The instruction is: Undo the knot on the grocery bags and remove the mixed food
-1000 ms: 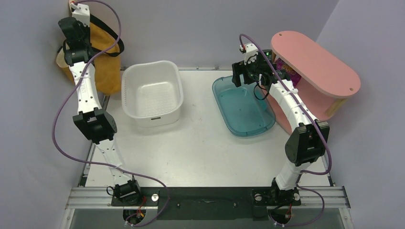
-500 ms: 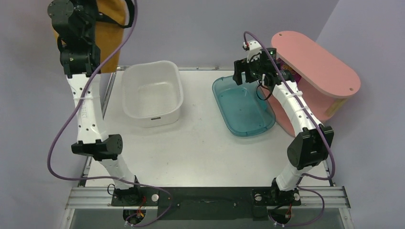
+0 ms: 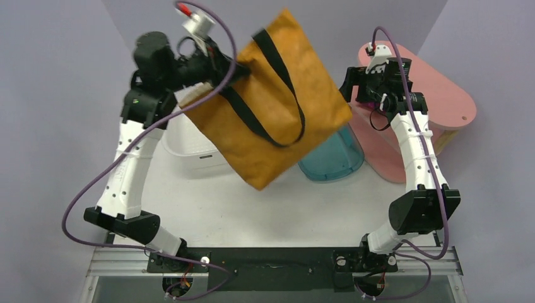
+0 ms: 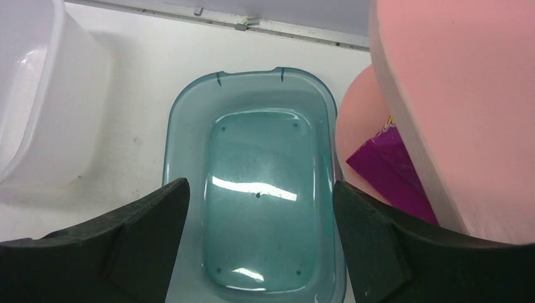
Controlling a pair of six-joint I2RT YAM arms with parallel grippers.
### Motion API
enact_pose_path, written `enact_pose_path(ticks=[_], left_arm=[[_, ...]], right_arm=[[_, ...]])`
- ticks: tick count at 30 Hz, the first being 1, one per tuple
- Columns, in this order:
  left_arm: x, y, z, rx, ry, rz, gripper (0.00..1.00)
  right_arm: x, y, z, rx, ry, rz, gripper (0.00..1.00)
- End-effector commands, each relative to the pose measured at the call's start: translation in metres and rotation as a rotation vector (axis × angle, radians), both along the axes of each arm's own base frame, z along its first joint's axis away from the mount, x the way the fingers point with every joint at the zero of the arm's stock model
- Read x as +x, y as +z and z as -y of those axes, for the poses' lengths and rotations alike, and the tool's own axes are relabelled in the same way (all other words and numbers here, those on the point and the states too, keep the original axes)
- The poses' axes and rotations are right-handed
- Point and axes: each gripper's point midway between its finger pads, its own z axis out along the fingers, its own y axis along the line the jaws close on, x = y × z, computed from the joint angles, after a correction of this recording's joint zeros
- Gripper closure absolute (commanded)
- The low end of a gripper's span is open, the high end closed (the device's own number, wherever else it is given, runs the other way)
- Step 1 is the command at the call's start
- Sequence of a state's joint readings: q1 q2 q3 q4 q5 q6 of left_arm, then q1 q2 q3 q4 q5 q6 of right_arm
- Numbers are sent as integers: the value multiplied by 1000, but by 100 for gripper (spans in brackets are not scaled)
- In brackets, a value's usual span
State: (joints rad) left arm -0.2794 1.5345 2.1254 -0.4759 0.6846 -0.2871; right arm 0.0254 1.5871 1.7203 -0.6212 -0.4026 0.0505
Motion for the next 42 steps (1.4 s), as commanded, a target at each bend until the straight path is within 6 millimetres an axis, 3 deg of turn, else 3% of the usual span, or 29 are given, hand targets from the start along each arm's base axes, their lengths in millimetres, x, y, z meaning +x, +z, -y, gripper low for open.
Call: enact_pose_path(ticks=[1,3,7,10,13,16,19,22,28,30,33,36,42], left_arm=[[-64,-39,50,57,-275,-65,100],[-80,-72,62,130,-331,-96,100],[-102,-126,63,265,-395,-99,100],[-108,-152,56,359,-411,-65,100],[-101,-169,50,425,-382,-39,100],[-91,-173,44,461,-341,10,100],[-88,-152,37,463,-357,76,100],[-108,-132,29,487,-411,115,100],[-143,-120,12,542,-480,162,100],[-153,-122,7,572,-512,158,100],[-156,-141,1,633,-545,119,100],[-143,-158,0,665,-509,126,100],[-87,-182,10,667,-424,187,100]], right_arm=[[-26,13,-1,8,28,17,20],[-31,9,0,2,34,11,20],[-40,1,0,-8,52,1,20],[-43,-8,-2,-2,63,-21,20],[-42,-13,-7,11,87,-34,20],[-39,-11,-11,23,110,-32,20],[-37,-9,-14,32,124,-32,20],[-37,-12,-15,18,145,-33,20],[-36,-19,-17,23,157,-51,20],[-37,-21,-18,26,161,-58,21],[-37,-23,-22,30,169,-65,20],[-38,-23,-30,33,186,-67,20],[-38,-20,-46,29,222,-60,21]])
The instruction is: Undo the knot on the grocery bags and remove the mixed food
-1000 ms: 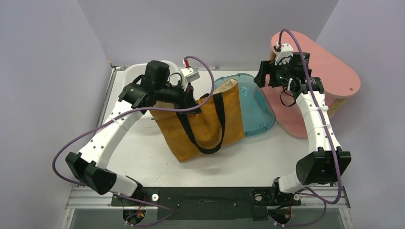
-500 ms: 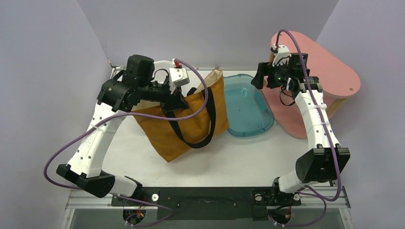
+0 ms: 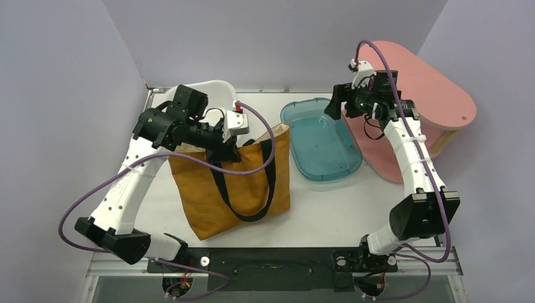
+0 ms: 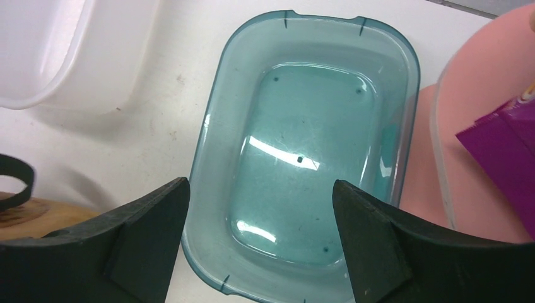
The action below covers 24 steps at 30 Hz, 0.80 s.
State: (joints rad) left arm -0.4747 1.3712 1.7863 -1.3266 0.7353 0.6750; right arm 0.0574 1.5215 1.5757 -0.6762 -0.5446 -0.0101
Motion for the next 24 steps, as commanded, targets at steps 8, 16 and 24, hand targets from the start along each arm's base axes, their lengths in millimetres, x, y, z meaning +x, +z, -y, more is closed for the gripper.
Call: enact_pose_path(ticks=[8,16,24], left_arm=[[52,54,37,-180,-63,370,100],[-25,-40,47,-36,-223,269,63],[-25,-38,36,3,-110,288,51]], right_arm=[[0,30,-40,16,115,74,20],[-16,19,-66,17,228,45,20],[-55,25,-96,-40,442,88,18]])
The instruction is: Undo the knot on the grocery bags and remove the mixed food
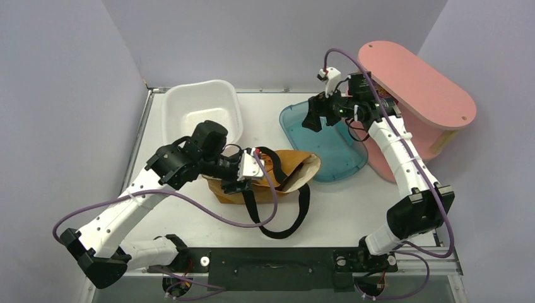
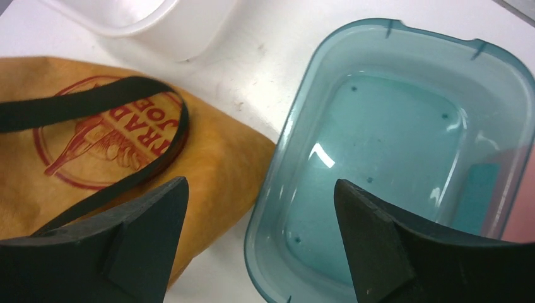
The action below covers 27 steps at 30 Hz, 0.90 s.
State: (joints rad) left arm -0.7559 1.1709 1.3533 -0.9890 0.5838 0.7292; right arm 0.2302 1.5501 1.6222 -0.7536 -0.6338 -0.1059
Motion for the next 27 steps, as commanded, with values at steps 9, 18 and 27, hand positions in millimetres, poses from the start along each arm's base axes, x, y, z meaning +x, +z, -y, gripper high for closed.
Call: enact_pose_path(ticks=[9,18,27], left_arm=[[52,114,-30,-279,320,193,51],[91,96,-55,-178,436,236,51],[108,38,-71,102,282,332,51]], right_arm=[[-69,65,-26,-57,310,289,15],[-85,43,-39,-189,406,349,14],[-91,8,-26,-349,453,337,14]])
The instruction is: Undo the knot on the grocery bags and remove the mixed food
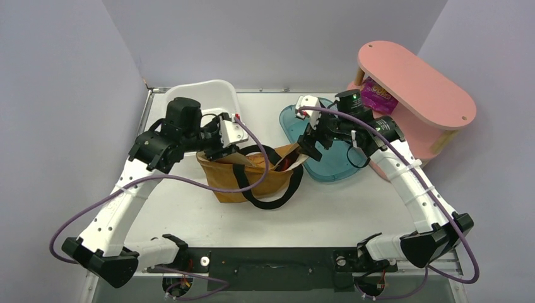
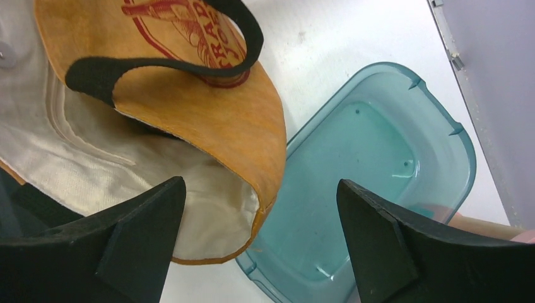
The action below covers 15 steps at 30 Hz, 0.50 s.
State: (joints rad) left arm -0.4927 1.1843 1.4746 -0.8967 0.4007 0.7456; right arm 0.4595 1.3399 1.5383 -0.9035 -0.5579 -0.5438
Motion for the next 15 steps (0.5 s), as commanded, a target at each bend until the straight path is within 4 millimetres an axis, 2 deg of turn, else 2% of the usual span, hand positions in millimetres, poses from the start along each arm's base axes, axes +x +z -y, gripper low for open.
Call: enact_pose_path(ticks=[1,5,9,11,12,13,14,15], left_arm=[[1,-22,-11,181,-123,57,51],[3,-35,-11,213,-158,62,52],[5,-38,-4,179,-147,69,53],[6,-35,1,149,-134,66,62],[5,-33,4,108,-112,38,76],[8,-24,9,65,-95,49,84],[7,-19,12,-1,-54,2,98],[11,-4,17,-63,-34,25,100]], right_arm=[[-5,-9,7,-101,33,62,14],[-8,-24,17,-161,29,69,14],[-14,-33,26,-188,9,62,15],[-18,-35,28,-189,8,61,15],[-18,-36,29,-190,9,62,15],[-20,-33,29,-183,12,69,15],[-20,-29,28,-176,14,77,15],[-20,-25,26,-163,22,85,15]])
